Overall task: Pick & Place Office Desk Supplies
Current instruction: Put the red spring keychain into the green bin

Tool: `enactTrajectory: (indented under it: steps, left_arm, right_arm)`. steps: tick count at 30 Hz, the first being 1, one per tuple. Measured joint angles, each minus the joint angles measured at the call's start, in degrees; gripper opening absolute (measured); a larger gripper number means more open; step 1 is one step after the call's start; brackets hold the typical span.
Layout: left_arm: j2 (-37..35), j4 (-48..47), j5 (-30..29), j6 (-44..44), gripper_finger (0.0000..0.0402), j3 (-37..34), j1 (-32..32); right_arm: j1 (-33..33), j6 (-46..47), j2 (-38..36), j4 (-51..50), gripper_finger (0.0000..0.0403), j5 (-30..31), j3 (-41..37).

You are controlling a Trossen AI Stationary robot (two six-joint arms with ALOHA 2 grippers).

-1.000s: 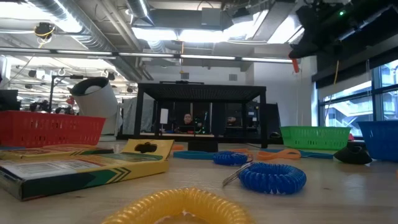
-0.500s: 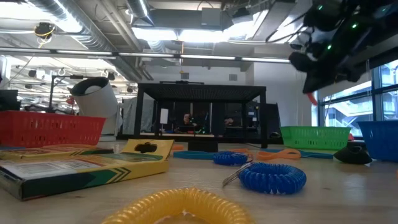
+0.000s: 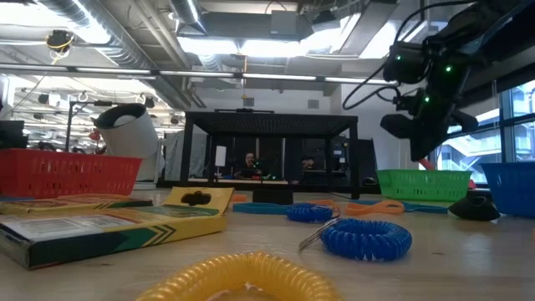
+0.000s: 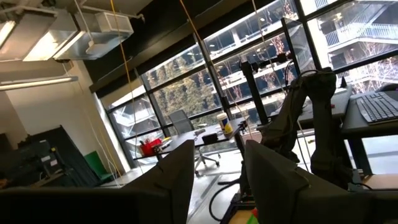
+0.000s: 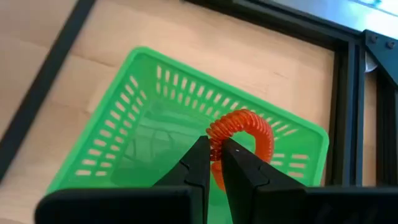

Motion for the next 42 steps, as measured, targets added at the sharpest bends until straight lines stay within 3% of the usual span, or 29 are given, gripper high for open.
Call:
enactTrajectory:
  steps: [15,21,42]
  left_arm:
    - [0.00,0.00,0.02,-0.03,0.0136,0.00,0.00]
    - [0.00,0.00,0.02,-0.04,0.0136,0.00,0.00]
    - [0.00,0.00,0.02,-0.04,0.0136,0.00,0.00]
  right_arm:
    - [0.00,-1.76,1.00,0.01,0.0034,-1.80,-0.01]
    - [0.00,-1.78,1.00,-0.01,0.0034,-6.21,-0.01]
    - [0.02,-1.71,1.03,-0.04,0.0037,-5.96,-0.01]
